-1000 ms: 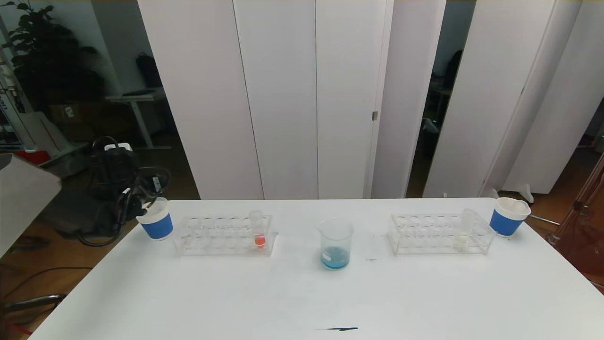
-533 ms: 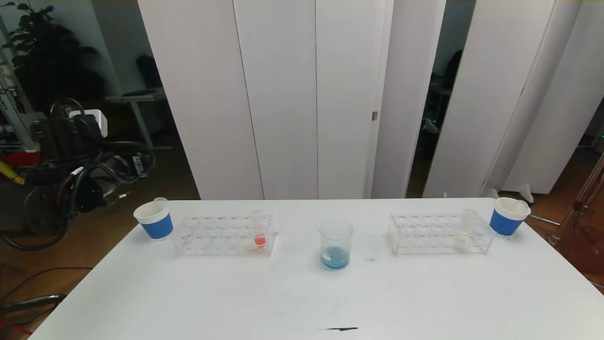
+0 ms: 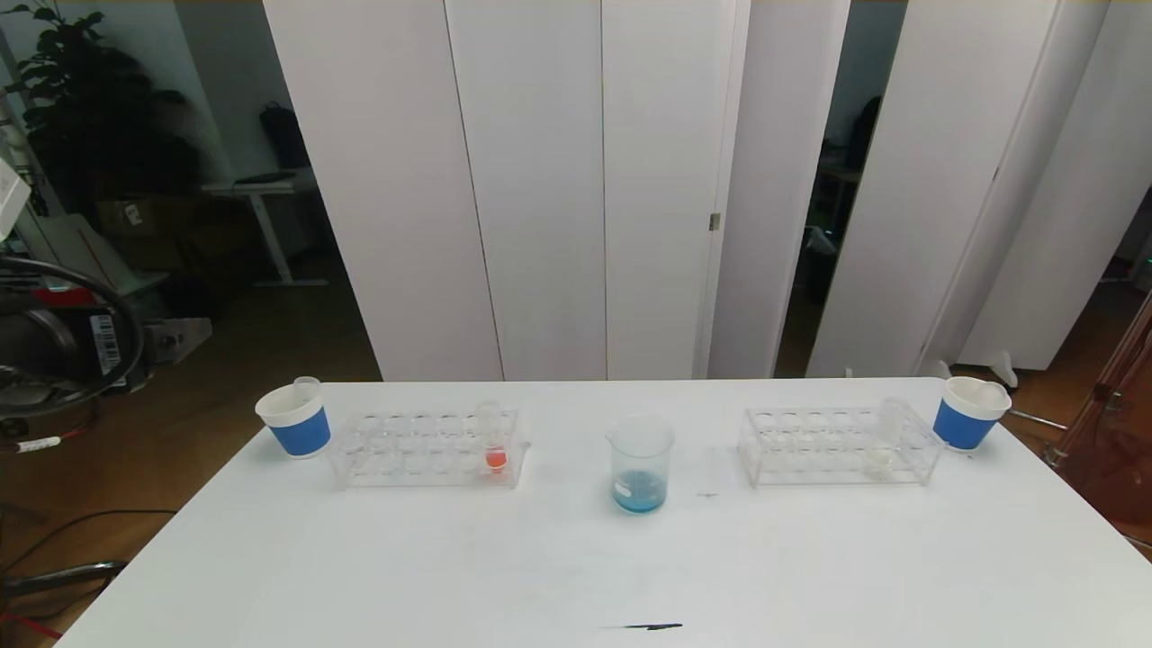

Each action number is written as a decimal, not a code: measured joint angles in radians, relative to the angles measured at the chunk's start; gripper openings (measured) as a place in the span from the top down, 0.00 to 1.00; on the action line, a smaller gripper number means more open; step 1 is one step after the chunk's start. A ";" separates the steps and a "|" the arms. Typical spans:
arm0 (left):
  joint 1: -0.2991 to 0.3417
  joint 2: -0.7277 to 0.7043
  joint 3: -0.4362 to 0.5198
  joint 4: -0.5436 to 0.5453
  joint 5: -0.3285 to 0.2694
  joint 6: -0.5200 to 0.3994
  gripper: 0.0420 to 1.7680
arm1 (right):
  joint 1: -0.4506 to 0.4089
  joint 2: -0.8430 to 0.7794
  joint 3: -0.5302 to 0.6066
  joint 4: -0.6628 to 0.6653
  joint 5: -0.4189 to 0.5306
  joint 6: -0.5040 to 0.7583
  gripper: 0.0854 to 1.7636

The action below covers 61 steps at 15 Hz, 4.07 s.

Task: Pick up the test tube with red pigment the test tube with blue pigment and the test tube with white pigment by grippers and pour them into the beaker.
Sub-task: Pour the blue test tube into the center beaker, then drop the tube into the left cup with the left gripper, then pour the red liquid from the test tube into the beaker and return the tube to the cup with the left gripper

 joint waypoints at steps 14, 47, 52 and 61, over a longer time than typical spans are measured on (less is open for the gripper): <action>0.011 -1.028 0.139 0.813 -0.341 0.082 0.01 | 0.000 0.000 0.000 0.000 0.000 0.000 0.01; 0.022 -1.255 0.950 -0.002 -0.369 0.130 0.01 | 0.000 0.000 0.000 0.000 0.000 0.000 0.01; 0.022 -1.254 0.954 -0.005 -0.369 0.130 0.01 | 0.000 0.000 0.000 0.000 0.000 0.000 0.01; 0.022 -1.254 0.954 -0.005 -0.369 0.130 0.01 | 0.000 0.000 0.000 0.000 0.000 0.000 0.01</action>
